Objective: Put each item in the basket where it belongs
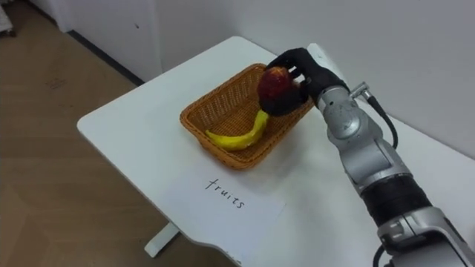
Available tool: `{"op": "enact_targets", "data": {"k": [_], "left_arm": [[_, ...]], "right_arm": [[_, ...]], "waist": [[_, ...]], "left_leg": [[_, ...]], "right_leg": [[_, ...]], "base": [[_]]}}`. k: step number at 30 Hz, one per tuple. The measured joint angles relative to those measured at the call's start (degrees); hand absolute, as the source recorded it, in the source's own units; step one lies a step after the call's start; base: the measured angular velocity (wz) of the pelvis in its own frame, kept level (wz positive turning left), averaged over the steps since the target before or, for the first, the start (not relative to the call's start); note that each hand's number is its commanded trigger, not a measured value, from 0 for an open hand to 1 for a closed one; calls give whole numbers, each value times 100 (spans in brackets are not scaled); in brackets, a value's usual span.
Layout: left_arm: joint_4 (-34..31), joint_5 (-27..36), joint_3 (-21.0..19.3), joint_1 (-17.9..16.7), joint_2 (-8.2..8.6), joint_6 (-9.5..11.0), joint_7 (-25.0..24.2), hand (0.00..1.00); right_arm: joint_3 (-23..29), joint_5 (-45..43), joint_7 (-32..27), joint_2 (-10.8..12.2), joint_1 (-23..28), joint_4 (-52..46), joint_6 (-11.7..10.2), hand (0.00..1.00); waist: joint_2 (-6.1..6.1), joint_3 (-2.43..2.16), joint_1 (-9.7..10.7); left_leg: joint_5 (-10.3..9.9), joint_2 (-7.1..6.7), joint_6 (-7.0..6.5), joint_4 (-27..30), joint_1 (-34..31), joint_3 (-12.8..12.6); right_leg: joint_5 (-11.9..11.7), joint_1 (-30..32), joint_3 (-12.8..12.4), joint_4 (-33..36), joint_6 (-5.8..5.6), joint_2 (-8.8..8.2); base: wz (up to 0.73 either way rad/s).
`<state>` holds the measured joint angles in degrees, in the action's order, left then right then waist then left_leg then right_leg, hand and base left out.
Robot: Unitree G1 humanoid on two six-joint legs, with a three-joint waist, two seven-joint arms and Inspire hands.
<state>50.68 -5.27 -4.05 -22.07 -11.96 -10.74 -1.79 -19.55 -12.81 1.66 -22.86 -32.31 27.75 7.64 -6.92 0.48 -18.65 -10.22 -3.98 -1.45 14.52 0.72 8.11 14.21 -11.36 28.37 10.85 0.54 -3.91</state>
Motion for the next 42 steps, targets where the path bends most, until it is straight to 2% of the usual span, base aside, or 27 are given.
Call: {"op": "enact_targets", "data": {"k": [12,13,14,15,16,17,18,21,42], "left_arm": [[4,-3,-38,-5,-1,-54,-24,0],[4,-5,-38,-3,-2,-55,-26,0],[2,-15,-39,-1,-4,-57,-33,0],[2,-54,-45,1,-3,-64,-53,0],[1,-69,-54,-1,-4,-72,-83,0],[1,-73,-67,-1,-4,-77,-110,0],[1,-92,-69,-2,-3,-90,-131,0],[0,-174,-81,8,-4,-91,-145,0],[0,-183,-153,5,-3,-91,-233,0]], "right_arm": [[-182,-120,176,50,248,7,0,100],[-187,-118,186,52,264,10,0,98],[-187,-114,214,53,296,9,1,85],[-187,-115,222,58,325,10,2,61],[-187,-111,222,66,338,10,5,55],[-187,-111,222,71,339,10,7,18],[-187,-111,222,76,339,9,12,0],[-187,-113,222,77,339,9,12,0],[-186,-113,222,77,339,9,9,0]], "waist": [[-18,-6,-181],[-18,-5,-192],[-22,-2,-206],[-31,1,-213],[-42,7,-217],[-47,9,-217],[-57,6,-220],[-80,-5,-225],[-79,2,-227]], "left_leg": [[1,-50,-3,8,88,18],[1,-50,-3,10,88,18],[1,-50,-3,13,87,18],[1,-50,-3,13,89,18],[1,-51,-3,17,89,19],[0,-51,-3,18,89,20],[0,-53,-3,19,88,21],[0,-58,-4,18,88,27],[0,-59,-4,20,88,41]], "right_leg": [[-3,-95,18,-1,-6,-11],[-3,-96,12,-1,-6,-11],[-3,-96,9,-1,-6,-12],[-3,-100,13,-2,-6,-17],[-3,-103,11,-3,-6,-16],[-3,-105,11,-5,-6,-15],[-3,-105,11,-6,-6,-15],[-3,-105,11,-8,-6,-13],[-3,-107,8,-9,-6,-10]], "base": [[0],[0],[0],[0],[0],[0],[0],[0],[0]]}}
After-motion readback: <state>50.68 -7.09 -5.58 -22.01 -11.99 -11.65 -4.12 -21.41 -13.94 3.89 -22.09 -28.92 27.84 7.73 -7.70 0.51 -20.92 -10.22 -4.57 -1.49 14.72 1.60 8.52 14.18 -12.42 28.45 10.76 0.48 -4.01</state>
